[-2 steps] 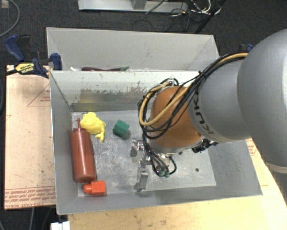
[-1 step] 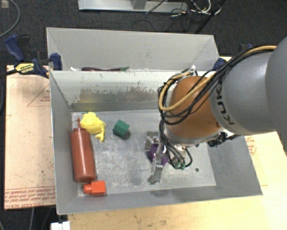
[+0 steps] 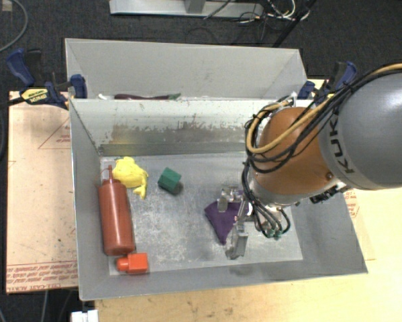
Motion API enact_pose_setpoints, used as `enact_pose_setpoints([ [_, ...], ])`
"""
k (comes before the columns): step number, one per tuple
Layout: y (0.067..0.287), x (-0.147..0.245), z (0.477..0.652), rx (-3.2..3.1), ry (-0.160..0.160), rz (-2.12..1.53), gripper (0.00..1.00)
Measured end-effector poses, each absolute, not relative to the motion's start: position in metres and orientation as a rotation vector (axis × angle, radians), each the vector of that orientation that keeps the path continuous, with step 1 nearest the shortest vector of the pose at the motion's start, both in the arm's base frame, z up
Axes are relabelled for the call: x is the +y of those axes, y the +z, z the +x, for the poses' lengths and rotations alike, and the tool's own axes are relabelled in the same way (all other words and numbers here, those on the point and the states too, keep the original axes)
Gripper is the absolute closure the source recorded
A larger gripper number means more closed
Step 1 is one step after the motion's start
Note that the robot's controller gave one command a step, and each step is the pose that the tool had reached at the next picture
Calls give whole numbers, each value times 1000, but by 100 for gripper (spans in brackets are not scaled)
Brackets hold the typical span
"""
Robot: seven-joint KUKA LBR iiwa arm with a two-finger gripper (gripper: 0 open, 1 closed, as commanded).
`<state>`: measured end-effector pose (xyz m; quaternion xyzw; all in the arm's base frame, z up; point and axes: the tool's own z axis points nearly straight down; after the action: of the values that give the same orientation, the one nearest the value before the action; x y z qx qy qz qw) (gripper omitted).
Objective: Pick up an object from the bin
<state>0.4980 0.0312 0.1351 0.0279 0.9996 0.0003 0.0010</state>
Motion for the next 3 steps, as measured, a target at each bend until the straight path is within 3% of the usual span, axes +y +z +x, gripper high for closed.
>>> enact_pose_setpoints([
  [1, 107, 15, 527, 3141, 9, -76, 0],
  [2, 70, 3, 538, 3137, 3, 95, 100],
  [3, 70, 3, 538, 3137, 4, 96, 100],
])
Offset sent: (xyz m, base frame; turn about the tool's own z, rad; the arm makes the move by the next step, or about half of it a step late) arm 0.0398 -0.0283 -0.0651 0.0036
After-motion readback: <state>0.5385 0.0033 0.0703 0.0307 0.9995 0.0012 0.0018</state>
